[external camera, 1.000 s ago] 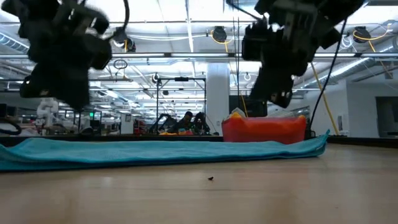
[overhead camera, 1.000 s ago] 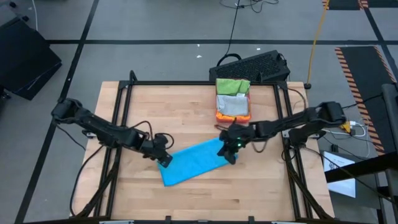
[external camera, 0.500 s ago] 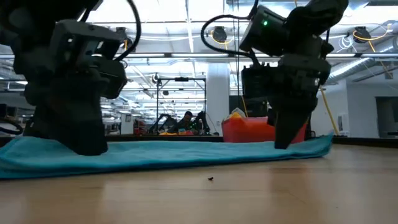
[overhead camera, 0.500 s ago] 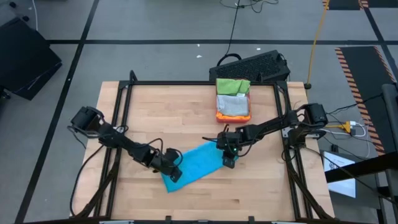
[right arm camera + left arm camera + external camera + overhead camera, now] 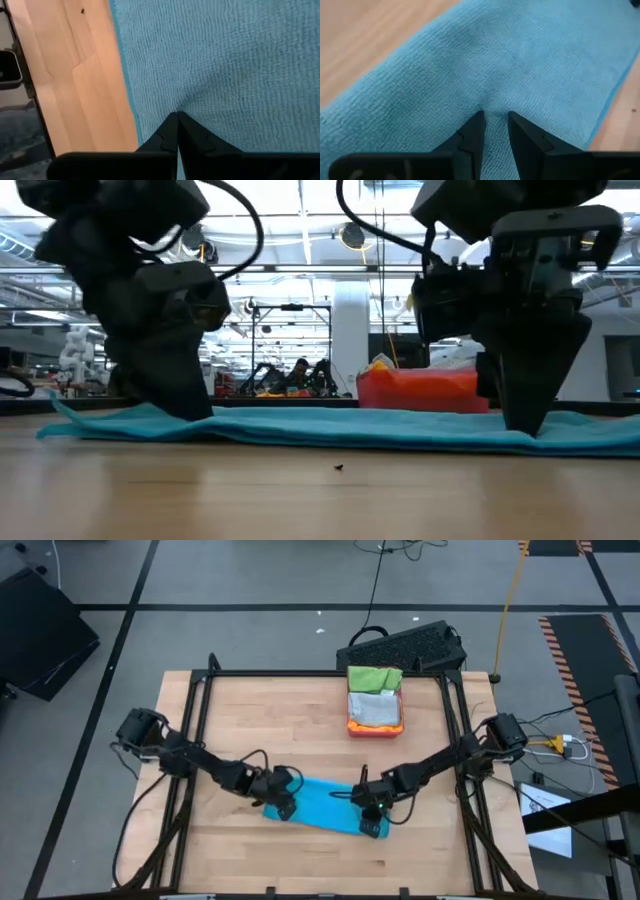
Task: Fold microfiber towels
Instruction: Fold the blue microfiber cloth
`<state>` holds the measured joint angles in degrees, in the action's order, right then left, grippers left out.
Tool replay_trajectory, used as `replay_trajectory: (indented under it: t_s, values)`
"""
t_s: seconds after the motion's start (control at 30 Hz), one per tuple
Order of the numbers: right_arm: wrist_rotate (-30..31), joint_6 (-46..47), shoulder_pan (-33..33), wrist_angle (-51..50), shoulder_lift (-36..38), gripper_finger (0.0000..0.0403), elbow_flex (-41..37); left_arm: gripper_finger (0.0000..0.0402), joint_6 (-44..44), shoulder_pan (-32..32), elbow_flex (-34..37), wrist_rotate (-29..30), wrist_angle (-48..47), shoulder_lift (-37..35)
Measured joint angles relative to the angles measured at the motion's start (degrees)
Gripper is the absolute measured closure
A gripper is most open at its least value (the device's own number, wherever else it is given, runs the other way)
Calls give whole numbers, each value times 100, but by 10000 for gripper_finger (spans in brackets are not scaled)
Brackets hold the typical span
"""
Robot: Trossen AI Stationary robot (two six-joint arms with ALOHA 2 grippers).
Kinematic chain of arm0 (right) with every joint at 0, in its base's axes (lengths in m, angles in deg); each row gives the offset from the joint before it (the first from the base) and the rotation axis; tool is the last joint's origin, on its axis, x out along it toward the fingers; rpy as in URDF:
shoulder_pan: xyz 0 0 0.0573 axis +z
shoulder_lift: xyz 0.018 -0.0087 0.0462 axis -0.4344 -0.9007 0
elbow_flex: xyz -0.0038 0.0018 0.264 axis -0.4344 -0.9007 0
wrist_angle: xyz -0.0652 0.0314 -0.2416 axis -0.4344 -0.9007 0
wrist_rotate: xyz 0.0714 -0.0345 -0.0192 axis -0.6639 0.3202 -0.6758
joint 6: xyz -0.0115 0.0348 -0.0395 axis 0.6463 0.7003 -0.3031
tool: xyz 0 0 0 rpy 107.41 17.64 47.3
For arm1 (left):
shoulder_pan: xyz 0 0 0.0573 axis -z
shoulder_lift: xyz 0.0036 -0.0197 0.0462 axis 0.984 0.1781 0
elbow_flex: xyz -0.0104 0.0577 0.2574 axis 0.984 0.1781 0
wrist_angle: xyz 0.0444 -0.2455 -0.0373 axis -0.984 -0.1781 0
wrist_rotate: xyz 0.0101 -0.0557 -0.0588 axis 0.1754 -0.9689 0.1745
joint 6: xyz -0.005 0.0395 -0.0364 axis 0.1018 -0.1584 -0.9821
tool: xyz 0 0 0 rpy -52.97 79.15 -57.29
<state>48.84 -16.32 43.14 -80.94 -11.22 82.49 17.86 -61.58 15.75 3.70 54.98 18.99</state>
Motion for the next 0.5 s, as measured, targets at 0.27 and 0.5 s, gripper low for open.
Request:
replay_trajectory:
  t_s: [0.27,0.5]
  values:
    - [-272,109,-268,-37,178,403,-7,309,156,-519,16,-1748,-303,-928]
    - [-507,498,-681,-85,912,384,2,309,-1253,-542,-11,-2123,-409,-2168]
